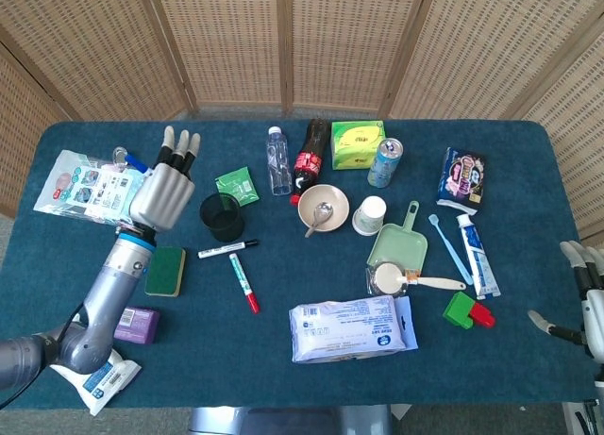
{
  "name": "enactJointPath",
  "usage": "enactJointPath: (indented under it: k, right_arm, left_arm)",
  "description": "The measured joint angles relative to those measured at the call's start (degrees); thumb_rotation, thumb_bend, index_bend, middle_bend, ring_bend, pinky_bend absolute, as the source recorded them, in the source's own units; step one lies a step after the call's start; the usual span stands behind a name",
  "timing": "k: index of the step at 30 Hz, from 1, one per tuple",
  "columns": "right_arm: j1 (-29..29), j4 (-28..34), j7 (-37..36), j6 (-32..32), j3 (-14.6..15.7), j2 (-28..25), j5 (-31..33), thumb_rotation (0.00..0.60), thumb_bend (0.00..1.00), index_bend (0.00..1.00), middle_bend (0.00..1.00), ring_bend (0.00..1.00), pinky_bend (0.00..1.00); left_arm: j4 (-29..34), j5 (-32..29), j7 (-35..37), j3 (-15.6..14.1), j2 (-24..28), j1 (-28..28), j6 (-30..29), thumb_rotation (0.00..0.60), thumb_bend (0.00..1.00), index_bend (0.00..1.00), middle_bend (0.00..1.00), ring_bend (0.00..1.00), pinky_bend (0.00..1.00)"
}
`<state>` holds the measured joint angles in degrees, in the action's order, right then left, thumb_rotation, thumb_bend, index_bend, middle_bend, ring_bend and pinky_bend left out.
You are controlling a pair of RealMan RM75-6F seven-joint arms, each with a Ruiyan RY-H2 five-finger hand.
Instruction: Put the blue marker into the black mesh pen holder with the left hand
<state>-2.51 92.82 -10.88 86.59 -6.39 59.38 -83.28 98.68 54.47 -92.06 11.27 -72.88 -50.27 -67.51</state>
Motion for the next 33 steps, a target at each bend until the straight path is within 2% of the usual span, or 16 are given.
enactJointPath:
  k: [8, 23, 25, 26, 27, 30, 33]
  right_arm:
    - [0.2, 0.0, -1.1, 0.2, -0.2, -0.4, 0.3, 0.6, 0.0, 0.0, 0.0, 0.0, 0.0]
    - [0.5, -0.9, -2.6, 0.2, -0.5, -0.5, 0.9, 0.6, 0.0, 0.0, 0.0, 0.0, 0.0]
    - [0.6, -0.9, -2.7, 0.2, -0.5, -0.5, 0.9, 0.6, 0.0, 0.0, 0.0, 0.0, 0.0]
    - [0.6, -1.0, -2.7, 0.2, -0.5, -0.5, 1.0, 0.6, 0.0, 0.0, 0.0, 0.0, 0.0]
    - [0.6, -1.0, -2.8, 0.2, -0.5, -0.5, 1.0, 0.6, 0.0, 0.0, 0.0, 0.0, 0.0]
    - [0.7, -1.1, -3.0, 0.3, -0.5, -0.6, 1.0, 0.6, 0.0, 0.0, 0.0, 0.0, 0.0]
    - [0.8, -1.2, -3.1, 0.4, -0.5, -0.7, 1.0, 0.6, 0.0, 0.0, 0.0, 0.0, 0.0]
  left_arm:
    - [-2.2, -3.6, -8.4, -3.1, -5.5, -4.7, -1.9, 0.6, 0.4, 0.55, 0.0, 0.0, 0.15]
    - [-11.0, -5.8, -16.4, -8.1, -14.6, -8.9, -4.8, 0.6, 0.39, 0.54, 0.0, 0.0, 0.18]
    - [-11.7, -5.6, -16.8, -8.5, -15.5, -9.2, -5.2, 0.6, 0.4, 0.45, 0.0, 0.0, 0.18]
    - [-11.9, -5.5, -17.1, -8.7, -15.9, -9.3, -5.6, 0.6, 0.39, 0.38, 0.0, 0.0, 0.18]
    - [-12.0, -5.6, -17.4, -8.8, -16.2, -9.4, -6.0, 0.6, 0.39, 0.27, 0.0, 0.0, 0.18]
    - [-12.1, -6.1, -18.6, -9.0, -17.0, -9.4, -7.3, 0.6, 0.39, 0.06, 0.0, 0.0, 0.18]
    - [-11.9, -6.6, -19.1, -9.1, -17.8, -9.4, -8.4, 0.6, 0.39, 0.0, 0.0, 0.0, 0.18]
